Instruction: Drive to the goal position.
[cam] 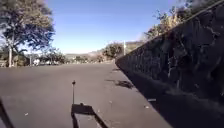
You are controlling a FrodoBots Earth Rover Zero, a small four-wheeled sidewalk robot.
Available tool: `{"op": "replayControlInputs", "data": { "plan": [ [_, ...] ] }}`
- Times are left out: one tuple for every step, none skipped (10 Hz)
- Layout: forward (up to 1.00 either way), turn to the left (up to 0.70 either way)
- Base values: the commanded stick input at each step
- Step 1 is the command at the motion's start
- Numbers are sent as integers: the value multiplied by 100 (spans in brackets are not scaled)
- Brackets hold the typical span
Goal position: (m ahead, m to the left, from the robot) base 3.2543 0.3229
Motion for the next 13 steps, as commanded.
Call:
{"op": "replayControlInputs", "data": {
  "plan": [
    [100, 0],
    [100, 0],
    [100, 0],
    [100, 0],
    [100, 0],
    [100, 0],
    [100, 0],
    [100, 0],
    [100, 0],
    [100, 0],
    [100, 0],
    [100, 0],
    [100, 0]
  ]
}}
